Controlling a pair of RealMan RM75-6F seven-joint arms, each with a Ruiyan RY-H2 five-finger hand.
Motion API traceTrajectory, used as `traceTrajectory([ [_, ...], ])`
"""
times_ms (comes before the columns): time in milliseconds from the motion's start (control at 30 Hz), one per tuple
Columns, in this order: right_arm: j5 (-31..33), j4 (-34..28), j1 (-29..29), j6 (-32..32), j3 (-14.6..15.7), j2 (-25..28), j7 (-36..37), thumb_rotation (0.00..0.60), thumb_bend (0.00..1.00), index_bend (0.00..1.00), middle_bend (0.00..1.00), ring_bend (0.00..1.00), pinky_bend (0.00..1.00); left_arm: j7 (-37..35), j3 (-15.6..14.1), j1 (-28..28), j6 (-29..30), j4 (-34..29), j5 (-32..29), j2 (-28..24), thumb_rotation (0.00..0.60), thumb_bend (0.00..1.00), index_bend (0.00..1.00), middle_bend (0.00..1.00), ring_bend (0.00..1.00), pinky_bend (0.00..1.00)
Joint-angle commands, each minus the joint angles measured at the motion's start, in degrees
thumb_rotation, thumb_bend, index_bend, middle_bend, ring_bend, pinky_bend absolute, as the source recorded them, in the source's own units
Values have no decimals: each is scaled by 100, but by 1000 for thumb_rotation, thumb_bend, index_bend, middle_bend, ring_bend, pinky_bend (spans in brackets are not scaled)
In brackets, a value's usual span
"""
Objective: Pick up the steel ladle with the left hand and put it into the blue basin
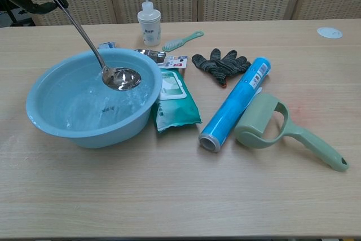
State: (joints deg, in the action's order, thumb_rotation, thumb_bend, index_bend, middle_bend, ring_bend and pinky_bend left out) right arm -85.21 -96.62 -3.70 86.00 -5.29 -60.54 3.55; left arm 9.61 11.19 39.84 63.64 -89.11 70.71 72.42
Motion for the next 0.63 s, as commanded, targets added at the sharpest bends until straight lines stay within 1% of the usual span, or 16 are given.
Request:
traceTrajectory([
  [33,-23,-16,4,2,15,4,-14,600,0,21,0,0,0,38,-2,-101,84,-236,29,-240,600,557,890,988,881,788],
  [200,-76,-69,25,60,26,33,2,600,0,21,0,0,0,243,9,-285,383,-646,138,-616,600,556,890,988,880,788],
  [333,-130,-112,47,107,45,65,8,600,0,21,0,0,0,237,7,-412,572,-738,250,-742,600,554,890,988,881,788],
  [633,-170,-125,59,144,54,75,13,600,0,21,0,0,0,40,6,-580,795,-676,432,-739,600,551,890,988,881,788],
])
